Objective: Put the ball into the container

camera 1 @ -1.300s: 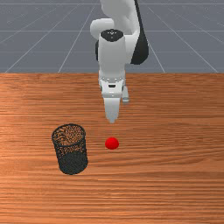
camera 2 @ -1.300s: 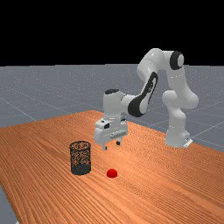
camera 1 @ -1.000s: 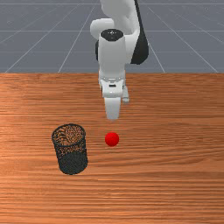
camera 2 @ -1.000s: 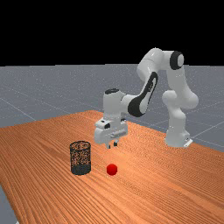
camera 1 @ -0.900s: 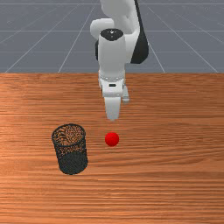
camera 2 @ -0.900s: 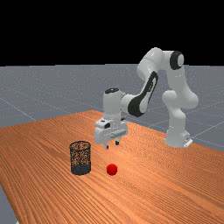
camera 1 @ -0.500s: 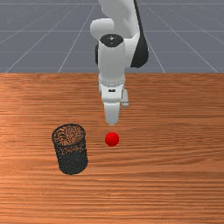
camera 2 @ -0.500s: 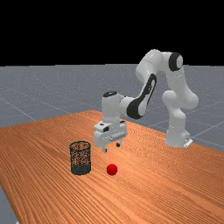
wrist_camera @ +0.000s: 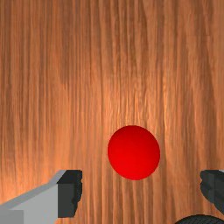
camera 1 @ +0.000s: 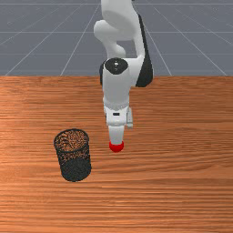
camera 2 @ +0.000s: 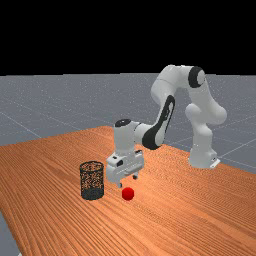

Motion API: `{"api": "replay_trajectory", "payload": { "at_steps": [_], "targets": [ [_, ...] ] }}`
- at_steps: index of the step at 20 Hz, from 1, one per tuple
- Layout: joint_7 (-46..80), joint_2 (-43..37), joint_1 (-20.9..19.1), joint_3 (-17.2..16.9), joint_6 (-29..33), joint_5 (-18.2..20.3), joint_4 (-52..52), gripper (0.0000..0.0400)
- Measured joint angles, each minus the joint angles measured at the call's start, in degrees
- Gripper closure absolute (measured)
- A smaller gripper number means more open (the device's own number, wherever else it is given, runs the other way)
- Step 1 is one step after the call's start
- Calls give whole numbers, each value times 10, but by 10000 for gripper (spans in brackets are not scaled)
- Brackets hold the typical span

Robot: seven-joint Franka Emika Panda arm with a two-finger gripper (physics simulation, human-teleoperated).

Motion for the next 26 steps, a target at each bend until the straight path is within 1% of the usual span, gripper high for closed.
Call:
{"api": "replay_trajectory", "payload": {
  "at_steps": [4, 5, 7, 9, 10, 12, 13, 15, 16, 18, 19, 22, 26],
  "targets": [
    [0, 31, 0, 0, 6, 0, 14, 0],
    [0, 28, 0, 0, 29, 0, 1, 0],
    [0, 43, 0, 0, 10, 0, 19, 0],
    [0, 56, 0, 0, 13, 0, 25, 0],
    [0, 72, 0, 0, -8, 0, 46, 0],
    [0, 81, 0, 0, 7, 0, 42, 0],
    [0, 87, 0, 0, -5, 0, 51, 0],
    [0, 81, 0, 0, 5, 0, 42, 0],
    [0, 78, 0, 0, -1, 0, 43, 0],
    [0, 68, 0, 0, 24, 0, 26, 0],
    [0, 66, -1, 0, 31, 0, 21, 119],
    [-2, 64, -2, 0, 44, 0, 15, 121],
    [0, 69, 0, -2, 32, -2, 27, 121]
  ]
}}
